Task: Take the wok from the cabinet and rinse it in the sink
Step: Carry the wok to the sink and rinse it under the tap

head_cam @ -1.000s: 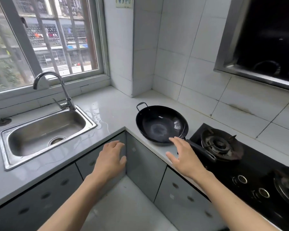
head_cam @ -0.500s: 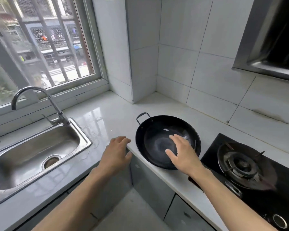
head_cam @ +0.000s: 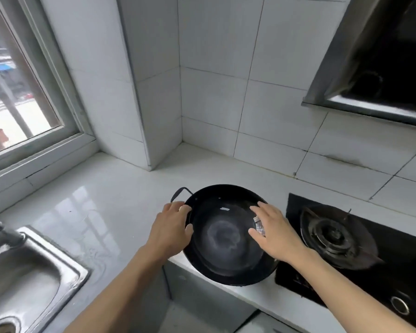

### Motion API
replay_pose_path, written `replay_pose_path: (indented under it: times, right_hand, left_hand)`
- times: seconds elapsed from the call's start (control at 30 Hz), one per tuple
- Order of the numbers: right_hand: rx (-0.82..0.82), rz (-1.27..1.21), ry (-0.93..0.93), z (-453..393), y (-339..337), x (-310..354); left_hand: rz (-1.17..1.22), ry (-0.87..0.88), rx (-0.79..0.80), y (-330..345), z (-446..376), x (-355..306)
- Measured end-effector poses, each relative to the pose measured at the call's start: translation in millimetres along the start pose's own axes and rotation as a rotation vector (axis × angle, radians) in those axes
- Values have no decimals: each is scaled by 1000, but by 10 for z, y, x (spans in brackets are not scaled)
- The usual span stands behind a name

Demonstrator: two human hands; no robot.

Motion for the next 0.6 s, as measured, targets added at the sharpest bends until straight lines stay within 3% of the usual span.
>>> replay_pose_path:
  times: [0.33,0.6]
  right_hand:
    - [11,103,173,85,32,-196]
    - [88,38,261,201,197,-615]
  left_hand:
    - [-15,156,106,367,-493,-97]
    - [-56,123,95,421,-870,-81]
Point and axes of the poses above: each hand's wrist, its own z-axis away from the middle knuckle, its own y-axis out of the palm, x = y × z, the point moved 9 cm from there along -z, towards the middle knuckle, and after that the axes turned 13 degrees about -y, right-handed, at the moved point
